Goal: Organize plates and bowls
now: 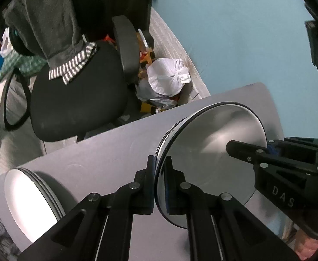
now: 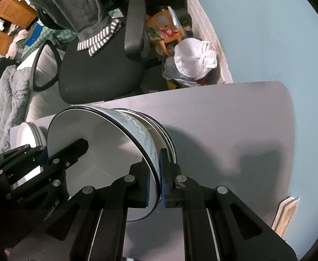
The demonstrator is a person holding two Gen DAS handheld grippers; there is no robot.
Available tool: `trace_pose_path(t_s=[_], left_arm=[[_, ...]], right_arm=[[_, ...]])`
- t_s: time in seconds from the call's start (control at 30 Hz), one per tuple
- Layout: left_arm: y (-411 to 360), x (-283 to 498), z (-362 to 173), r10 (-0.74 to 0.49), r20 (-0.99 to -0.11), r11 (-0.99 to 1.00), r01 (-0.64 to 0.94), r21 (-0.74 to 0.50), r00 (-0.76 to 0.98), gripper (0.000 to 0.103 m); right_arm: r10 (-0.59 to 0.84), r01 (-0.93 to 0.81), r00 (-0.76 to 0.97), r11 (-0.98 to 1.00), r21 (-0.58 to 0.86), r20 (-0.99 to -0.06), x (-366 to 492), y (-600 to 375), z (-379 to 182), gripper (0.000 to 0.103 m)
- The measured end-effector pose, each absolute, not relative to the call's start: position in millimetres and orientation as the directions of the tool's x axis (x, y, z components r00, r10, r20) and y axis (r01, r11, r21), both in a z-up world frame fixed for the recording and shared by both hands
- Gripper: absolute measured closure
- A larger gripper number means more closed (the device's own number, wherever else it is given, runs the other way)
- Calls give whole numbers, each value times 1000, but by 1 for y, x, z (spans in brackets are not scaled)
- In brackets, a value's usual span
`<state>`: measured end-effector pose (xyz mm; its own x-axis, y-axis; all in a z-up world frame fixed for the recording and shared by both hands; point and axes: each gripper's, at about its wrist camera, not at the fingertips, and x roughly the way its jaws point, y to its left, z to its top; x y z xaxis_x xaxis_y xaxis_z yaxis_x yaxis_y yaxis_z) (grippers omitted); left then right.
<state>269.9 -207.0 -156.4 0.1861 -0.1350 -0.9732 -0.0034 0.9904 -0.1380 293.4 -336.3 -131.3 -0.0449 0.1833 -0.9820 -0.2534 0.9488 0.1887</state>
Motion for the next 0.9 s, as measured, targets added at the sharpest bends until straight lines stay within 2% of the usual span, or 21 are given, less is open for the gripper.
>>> trace_pose_path(t_s=[0.4,0.5,0.63,0.9], left_arm=[[-206,275,-162,-139,-979,990,1,-140,152,94],[-205,274,-160,-143,-978,989,1,-145,150,89],[-203,274,-156,-153,-976,988,0,-155,153,89],[-198,270,-148,-157,-973,987,-18,-162,167,85]], right_arm=[[148,-230,-127,957,175,-981,299,-335,-139,92],[142,-233,-156,956,176,-977,298,-333,-141,86],[139,-238,-168,955,177,-976,297,-329,-137,73],[151,-215,-168,959,185,-974,297,-327,-131,63]])
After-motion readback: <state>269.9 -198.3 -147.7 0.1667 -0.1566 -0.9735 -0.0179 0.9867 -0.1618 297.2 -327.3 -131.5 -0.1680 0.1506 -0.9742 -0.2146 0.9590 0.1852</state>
